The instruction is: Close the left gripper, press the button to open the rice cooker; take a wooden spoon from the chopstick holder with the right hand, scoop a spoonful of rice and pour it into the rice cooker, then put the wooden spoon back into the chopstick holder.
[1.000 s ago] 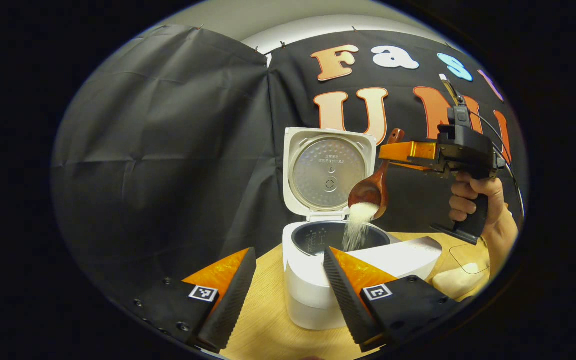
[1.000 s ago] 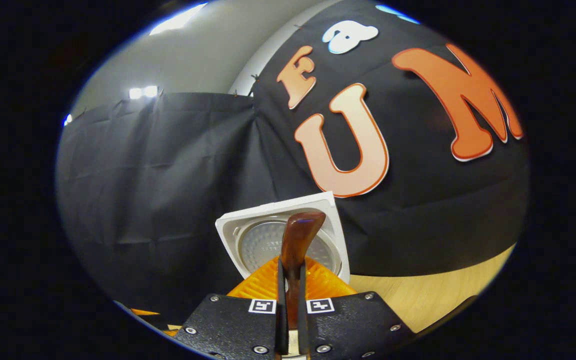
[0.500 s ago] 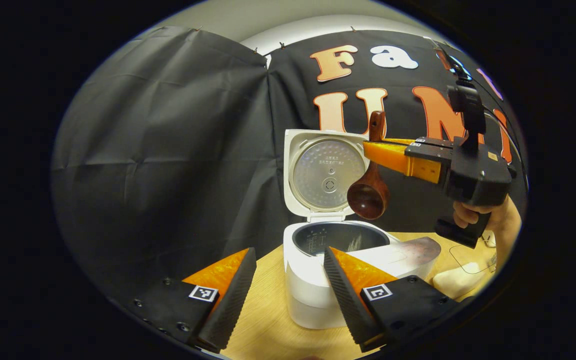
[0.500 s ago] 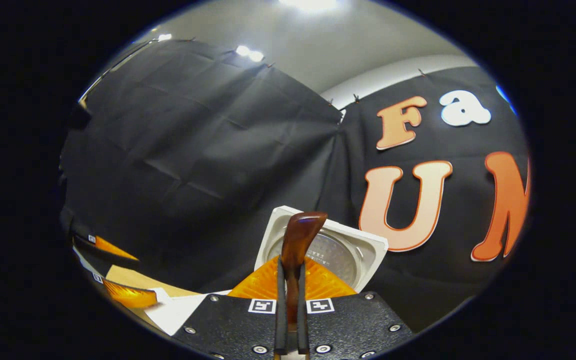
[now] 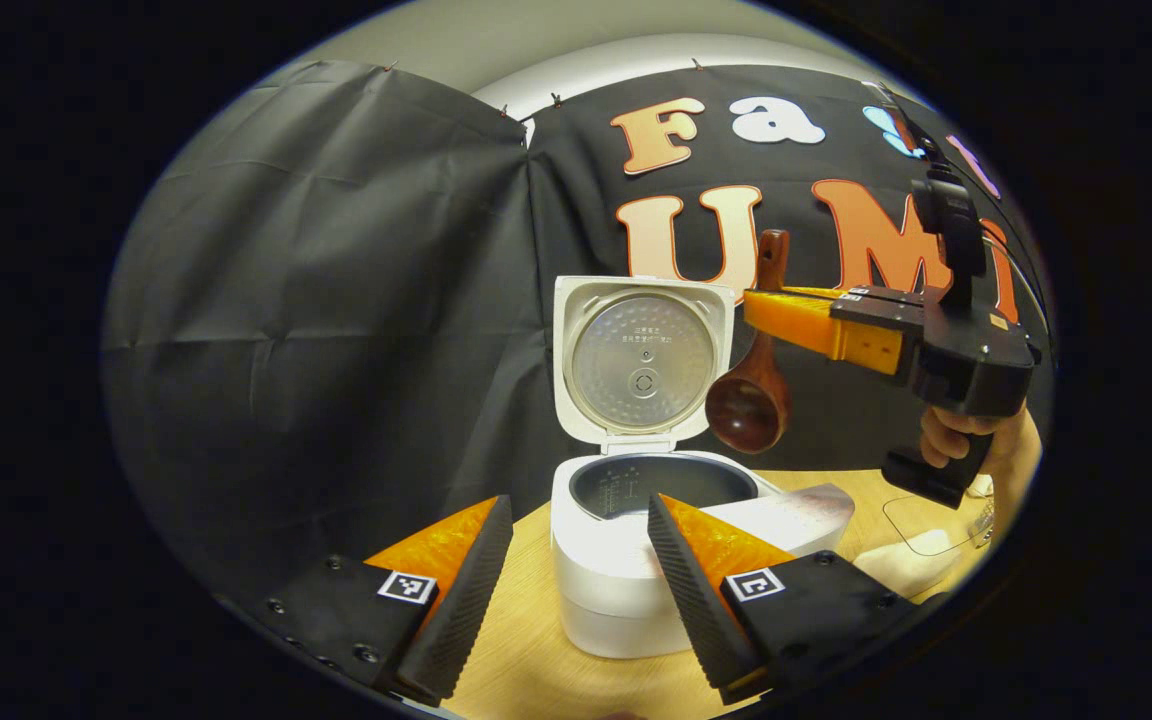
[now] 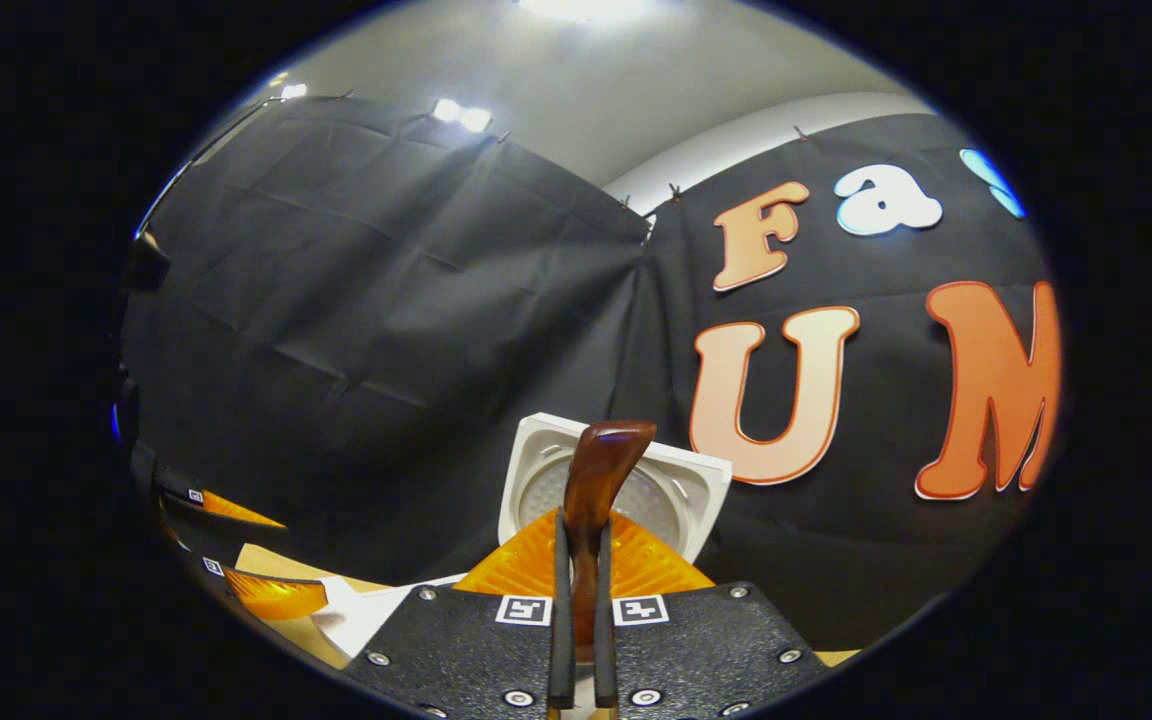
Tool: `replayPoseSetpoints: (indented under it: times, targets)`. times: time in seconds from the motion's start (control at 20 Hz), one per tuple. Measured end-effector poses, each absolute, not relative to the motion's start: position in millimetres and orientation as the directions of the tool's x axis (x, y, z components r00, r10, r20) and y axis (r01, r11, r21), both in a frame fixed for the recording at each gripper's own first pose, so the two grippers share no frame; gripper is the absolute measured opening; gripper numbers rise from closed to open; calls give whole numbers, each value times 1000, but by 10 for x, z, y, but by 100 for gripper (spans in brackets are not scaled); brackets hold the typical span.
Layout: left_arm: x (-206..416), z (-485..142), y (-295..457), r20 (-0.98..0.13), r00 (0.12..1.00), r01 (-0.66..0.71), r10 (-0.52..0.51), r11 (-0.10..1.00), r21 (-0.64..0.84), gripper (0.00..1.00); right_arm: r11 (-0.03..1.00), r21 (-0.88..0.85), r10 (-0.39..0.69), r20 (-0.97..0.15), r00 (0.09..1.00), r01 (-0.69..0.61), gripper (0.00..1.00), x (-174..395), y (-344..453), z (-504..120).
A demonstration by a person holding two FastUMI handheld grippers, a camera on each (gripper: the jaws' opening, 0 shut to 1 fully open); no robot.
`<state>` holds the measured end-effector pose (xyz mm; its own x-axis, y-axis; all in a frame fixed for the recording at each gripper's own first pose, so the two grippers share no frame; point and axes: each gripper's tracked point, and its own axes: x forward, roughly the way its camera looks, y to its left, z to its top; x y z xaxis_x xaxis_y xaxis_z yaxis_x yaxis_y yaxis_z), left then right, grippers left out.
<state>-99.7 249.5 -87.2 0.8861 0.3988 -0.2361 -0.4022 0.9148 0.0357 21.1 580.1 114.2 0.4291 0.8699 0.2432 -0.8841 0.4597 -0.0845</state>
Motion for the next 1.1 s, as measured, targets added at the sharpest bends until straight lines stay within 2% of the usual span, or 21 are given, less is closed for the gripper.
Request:
replayPoseSetpoints:
  times: [0.1,0.15,0.2,0.25,0.3,0.4,0.65,0.8,0.85,0.9,1.1]
  targets:
    - [-958,-862,2407,-238,892,-389,384,921,28,87,492,-34,849,237,472,-870,8,237,5752,1144]
    - [-942,-867,2353,-237,896,-381,375,924,22,90,508,-6,838,233,493,-861,8,244,5740,1134]
    - [-913,-863,2288,-237,902,-370,362,929,11,87,525,12,827,227,514,-851,8,262,5717,1134]
    - [-864,-859,2217,-237,907,-358,349,934,6,90,540,33,818,217,533,-841,8,281,5680,1116]
    - [-827,-859,2141,-238,911,-346,338,938,5,87,560,50,804,205,558,-827,8,293,5638,1098]
    - [-768,-874,1979,-240,921,-315,307,949,7,90,600,80,775,188,603,-796,8,336,5567,1086]
    - [-627,-834,1652,-234,939,-253,250,967,18,90,702,157,685,118,719,-694,8,450,5320,980]
    - [-558,-828,1464,-236,947,-220,220,975,23,90,772,192,599,99,795,-606,8,535,5187,976]
    - [-531,-824,1409,-235,949,-212,212,977,25,87,796,201,566,89,819,-572,8,597,5122,969]
    - [-516,-823,1360,-234,951,-202,202,979,26,90,820,208,530,76,845,-533,8,646,5039,942]
    - [-461,-821,1229,-236,955,-177,178,984,27,90,874,262,417,30,909,-410,8,735,4810,876]
